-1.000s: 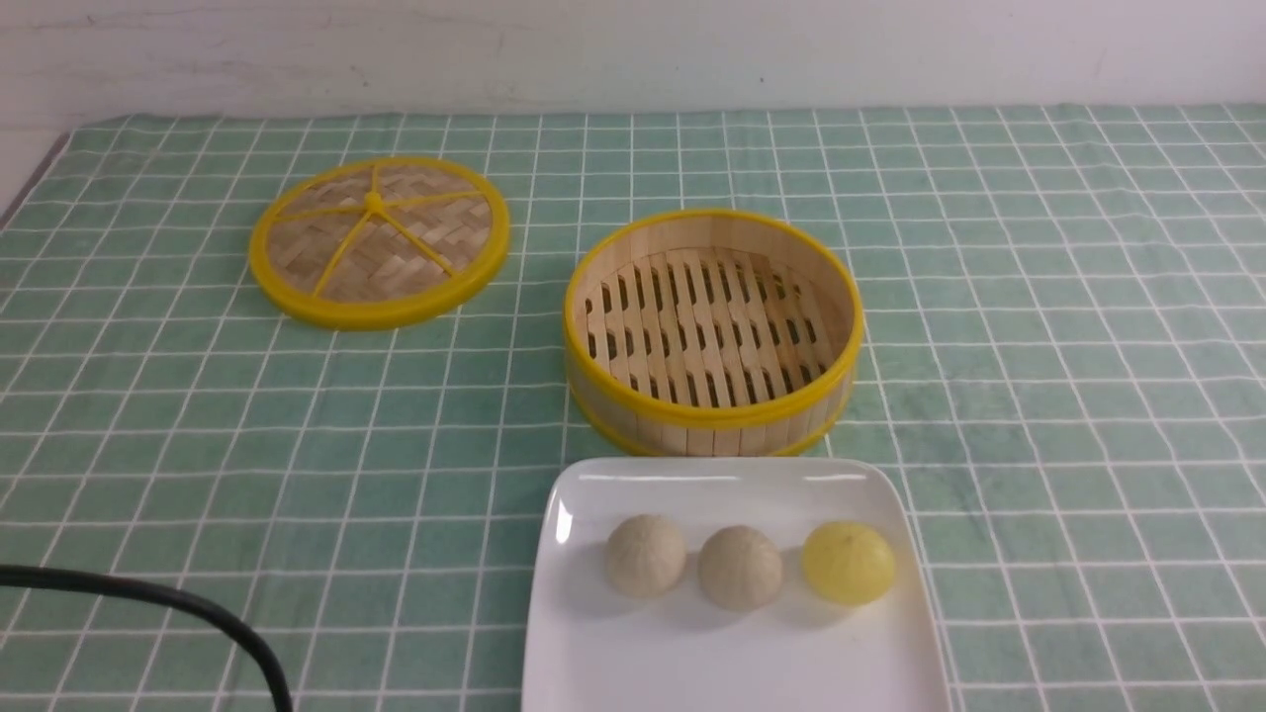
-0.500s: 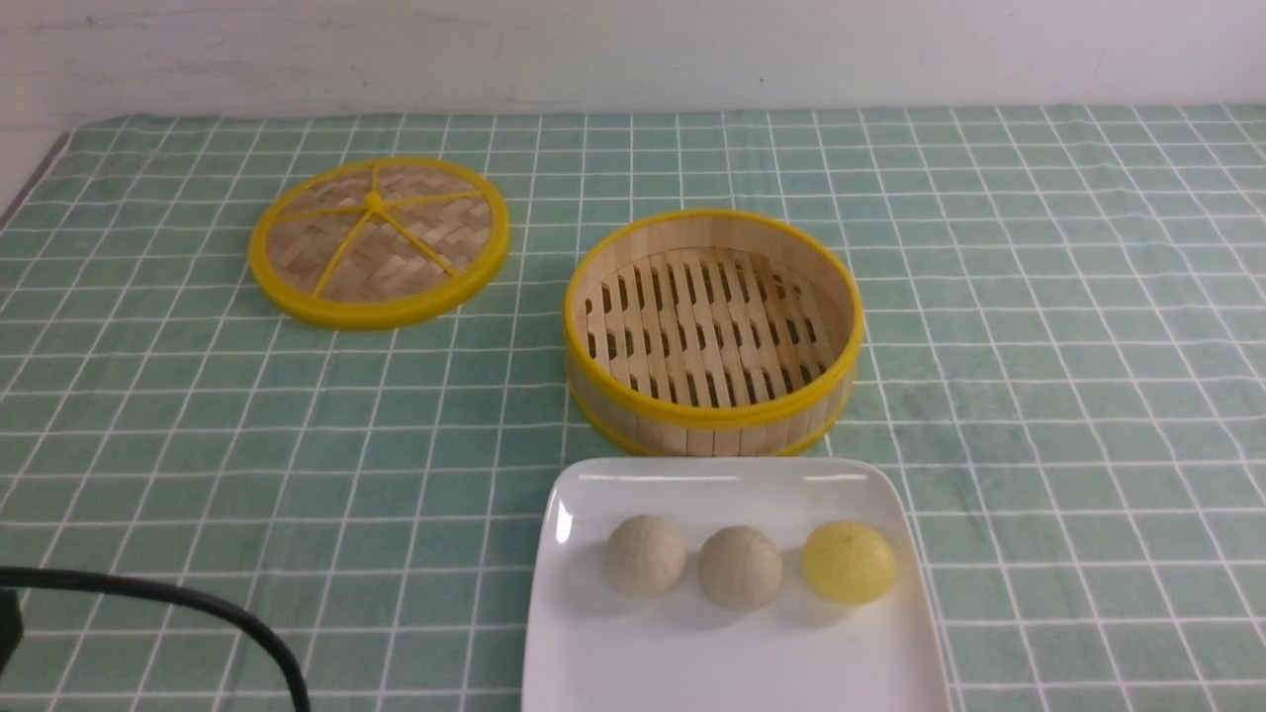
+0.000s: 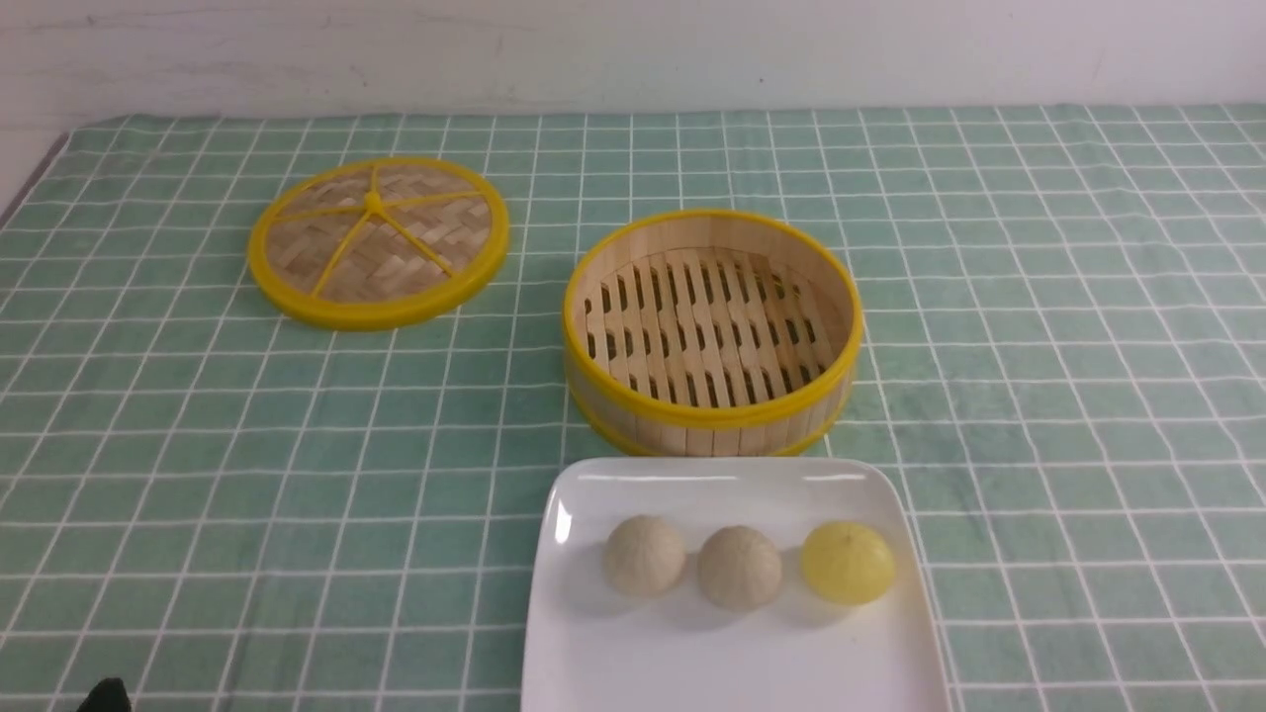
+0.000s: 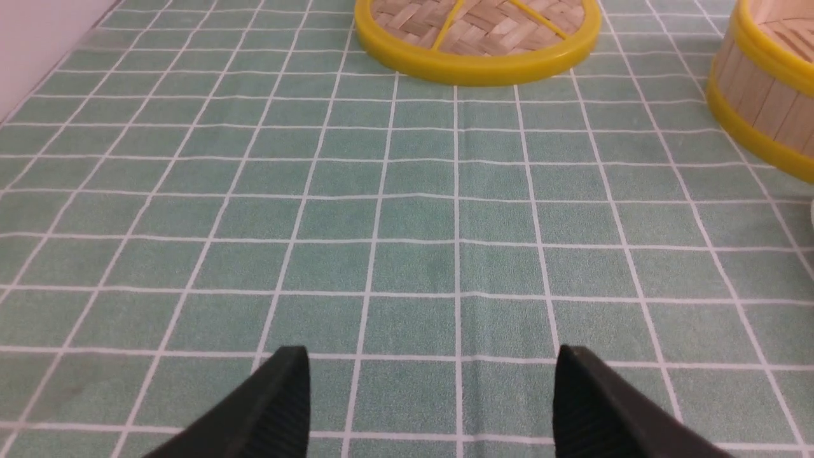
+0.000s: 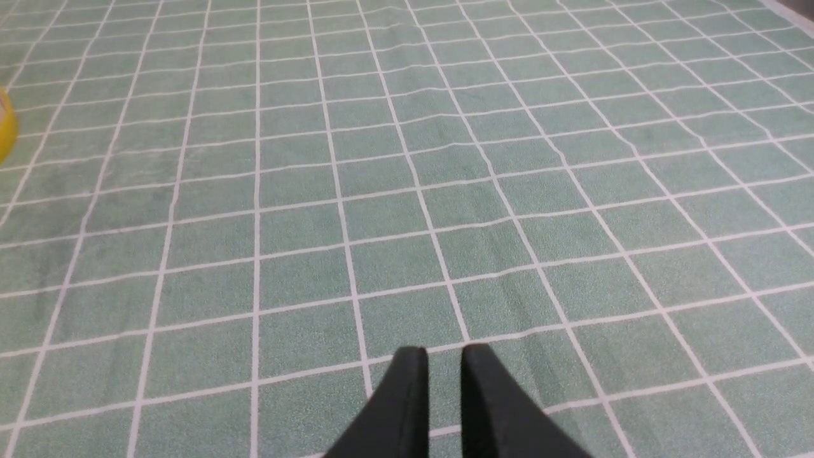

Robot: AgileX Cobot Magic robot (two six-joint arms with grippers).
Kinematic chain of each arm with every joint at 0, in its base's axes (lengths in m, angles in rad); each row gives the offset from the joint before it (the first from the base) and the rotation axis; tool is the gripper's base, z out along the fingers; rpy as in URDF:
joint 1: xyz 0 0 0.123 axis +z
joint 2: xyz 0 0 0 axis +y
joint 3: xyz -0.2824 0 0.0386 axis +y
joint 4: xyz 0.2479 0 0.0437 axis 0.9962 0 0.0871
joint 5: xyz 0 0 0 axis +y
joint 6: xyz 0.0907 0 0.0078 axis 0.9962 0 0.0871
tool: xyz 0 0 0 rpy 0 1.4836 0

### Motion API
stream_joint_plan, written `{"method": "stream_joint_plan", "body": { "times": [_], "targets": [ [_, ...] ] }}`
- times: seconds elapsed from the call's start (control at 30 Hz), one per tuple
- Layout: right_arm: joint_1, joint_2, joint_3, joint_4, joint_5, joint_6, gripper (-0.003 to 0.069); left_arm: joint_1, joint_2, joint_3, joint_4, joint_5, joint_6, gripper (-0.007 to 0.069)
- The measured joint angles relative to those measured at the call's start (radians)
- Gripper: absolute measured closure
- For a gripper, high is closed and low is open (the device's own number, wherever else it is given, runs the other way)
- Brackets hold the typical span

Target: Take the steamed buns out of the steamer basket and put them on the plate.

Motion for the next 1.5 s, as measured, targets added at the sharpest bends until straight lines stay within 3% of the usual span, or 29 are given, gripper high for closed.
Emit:
{"method": "stream_joint_plan", "body": {
  "times": [1.5],
  "targets": [
    [0.000,0.000,0.000,0.000,-0.002,0.000,0.0506,0.000,-0.008,0.063,-0.024,-0.040,0.000,0.0113]
  ]
}}
